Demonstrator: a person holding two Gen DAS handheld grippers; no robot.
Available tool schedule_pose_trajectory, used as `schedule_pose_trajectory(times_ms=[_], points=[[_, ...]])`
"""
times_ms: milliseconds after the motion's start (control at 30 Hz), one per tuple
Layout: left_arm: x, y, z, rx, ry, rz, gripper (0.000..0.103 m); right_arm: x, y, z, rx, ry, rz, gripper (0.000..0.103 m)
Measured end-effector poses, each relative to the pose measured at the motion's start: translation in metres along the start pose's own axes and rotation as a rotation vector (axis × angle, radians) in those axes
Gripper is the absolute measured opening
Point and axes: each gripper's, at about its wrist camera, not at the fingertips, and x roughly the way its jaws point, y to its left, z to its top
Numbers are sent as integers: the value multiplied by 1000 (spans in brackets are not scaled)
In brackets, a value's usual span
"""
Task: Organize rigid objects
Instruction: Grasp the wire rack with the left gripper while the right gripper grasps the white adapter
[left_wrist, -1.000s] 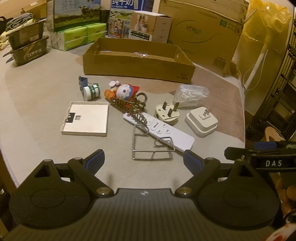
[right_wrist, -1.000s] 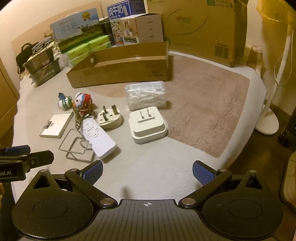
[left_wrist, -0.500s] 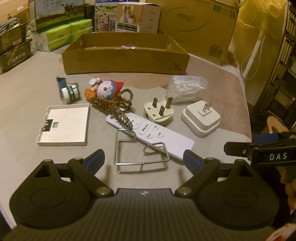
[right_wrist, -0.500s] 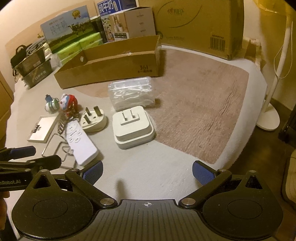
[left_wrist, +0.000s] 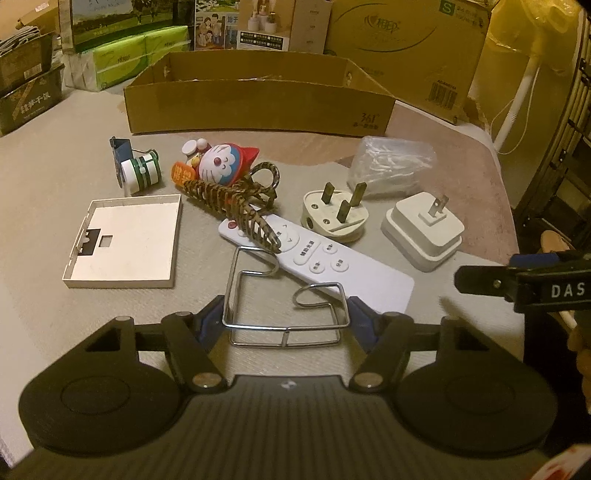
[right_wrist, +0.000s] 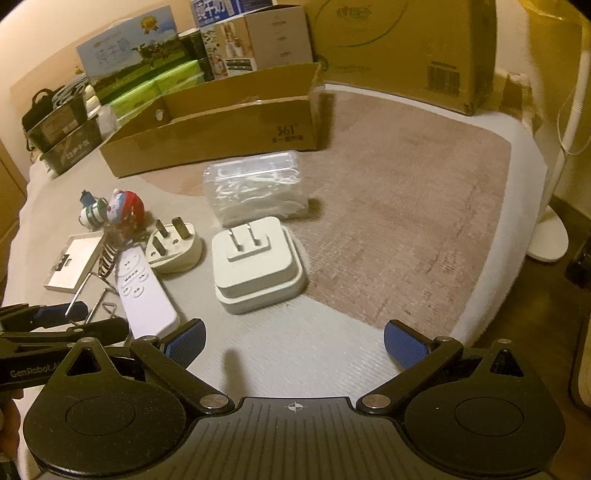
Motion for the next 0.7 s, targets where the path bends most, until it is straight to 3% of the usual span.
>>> schedule_pose_trajectory(times_ms=[267, 433, 700], points=[[-16, 13, -3, 10, 6, 1, 66, 7, 13, 7, -50, -32, 46, 102], [-25, 21, -3, -3, -5, 3, 66, 23, 21, 16, -112, -43, 22, 102], [-28, 30, 2, -29, -21, 4, 66, 52, 28, 26, -220, -15, 2, 80]])
